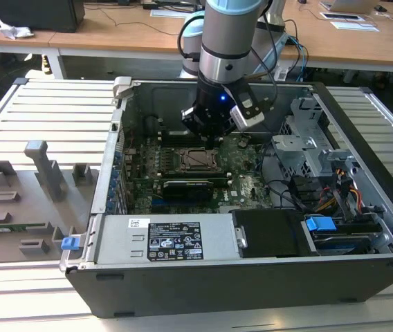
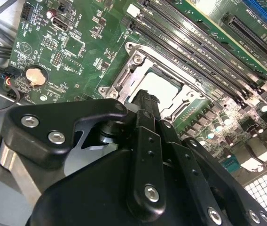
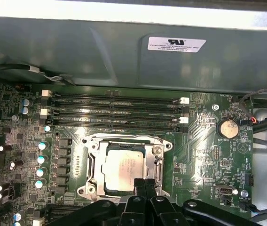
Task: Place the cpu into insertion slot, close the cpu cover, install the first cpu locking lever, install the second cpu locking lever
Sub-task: 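Install the first cpu locking lever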
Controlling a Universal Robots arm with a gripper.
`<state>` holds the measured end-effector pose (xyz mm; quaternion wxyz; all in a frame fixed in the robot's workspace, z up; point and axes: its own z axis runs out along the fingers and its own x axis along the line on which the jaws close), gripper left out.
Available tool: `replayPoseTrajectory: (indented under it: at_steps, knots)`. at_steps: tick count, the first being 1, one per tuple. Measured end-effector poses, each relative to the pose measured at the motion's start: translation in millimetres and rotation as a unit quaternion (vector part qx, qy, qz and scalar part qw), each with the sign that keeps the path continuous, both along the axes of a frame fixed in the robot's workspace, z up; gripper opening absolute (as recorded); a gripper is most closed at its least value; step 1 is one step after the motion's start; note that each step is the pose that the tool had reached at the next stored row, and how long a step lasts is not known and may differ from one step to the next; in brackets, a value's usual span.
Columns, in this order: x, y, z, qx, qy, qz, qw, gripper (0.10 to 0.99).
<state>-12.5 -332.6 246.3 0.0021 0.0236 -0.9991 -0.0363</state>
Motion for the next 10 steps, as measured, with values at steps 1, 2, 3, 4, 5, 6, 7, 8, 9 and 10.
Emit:
replayPoseTrajectory:
  at_steps: [1,2,3,4,5,6,7,8,9,10]
  knots:
    - [0.0,0.0,0.5,0.0,0.0,0.0,1.0,0.106]
    - [0.0,0.0,1.1,-0.0001,0.0,0.0,1.0,0.106]
    - [0.0,0.0,1.6,-0.0001,0.0,0.0,1.0,0.106]
    - [0.0,0.0,2.3,-0.0002,0.0,0.0,1.0,0.106]
    - [0.0,0.0,3.0,-0.0002,0.0,0.0,1.0,0.106]
    - [0.0,0.0,3.6,-0.0002,0.0,0.0,1.0,0.106]
    - [0.0,0.0,4.0,-0.0002,0.0,0.0,1.0,0.106]
    - [0.0,0.0,4.9,-0.0002,0.0,0.0,1.0,0.106]
    - [0.0,0.0,5.7,-0.0003,0.0,0.0,1.0,0.106]
    - [0.0,0.0,6.0,-0.0001,0.0,0.0,1.0,0.106]
